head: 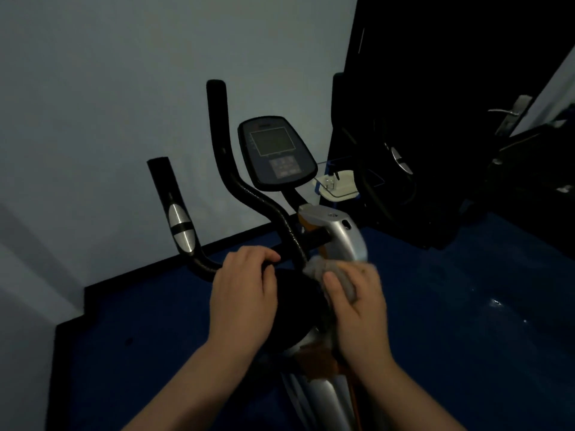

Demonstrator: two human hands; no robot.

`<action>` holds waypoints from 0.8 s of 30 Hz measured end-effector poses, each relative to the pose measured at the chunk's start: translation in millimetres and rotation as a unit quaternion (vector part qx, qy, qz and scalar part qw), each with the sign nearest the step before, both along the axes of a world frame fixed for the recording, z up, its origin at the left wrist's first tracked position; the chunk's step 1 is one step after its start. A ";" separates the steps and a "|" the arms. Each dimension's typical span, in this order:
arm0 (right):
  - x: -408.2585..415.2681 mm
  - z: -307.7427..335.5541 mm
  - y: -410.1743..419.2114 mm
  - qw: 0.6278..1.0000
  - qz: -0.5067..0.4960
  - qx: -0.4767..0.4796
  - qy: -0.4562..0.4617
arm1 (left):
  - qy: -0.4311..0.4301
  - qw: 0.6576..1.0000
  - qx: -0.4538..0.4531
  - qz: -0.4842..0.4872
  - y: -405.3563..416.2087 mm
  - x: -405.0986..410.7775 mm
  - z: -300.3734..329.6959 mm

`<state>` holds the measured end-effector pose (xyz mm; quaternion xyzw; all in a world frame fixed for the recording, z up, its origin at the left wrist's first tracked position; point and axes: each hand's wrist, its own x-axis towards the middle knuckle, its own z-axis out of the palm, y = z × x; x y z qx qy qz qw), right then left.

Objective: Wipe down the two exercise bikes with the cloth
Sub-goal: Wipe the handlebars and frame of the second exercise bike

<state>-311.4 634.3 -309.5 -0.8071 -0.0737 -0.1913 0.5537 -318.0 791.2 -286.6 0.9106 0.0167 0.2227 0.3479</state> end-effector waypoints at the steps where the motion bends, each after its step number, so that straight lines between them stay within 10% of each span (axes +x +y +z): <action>1: 11.2 1.5 -0.3 1.000 0.007 -0.004 -0.008 | 0.001 1.000 0.008 0.007 0.6 0.5 0.4; 8: 56.4 -2.3 1.8 0.976 0.196 -0.078 -0.054 | 0.097 0.995 0.014 0.011 6.0 4.5 -1.8; 24: 106.1 18.0 39.9 0.977 0.190 -0.068 -0.071 | 0.095 0.995 -0.022 0.019 3.7 2.6 -0.5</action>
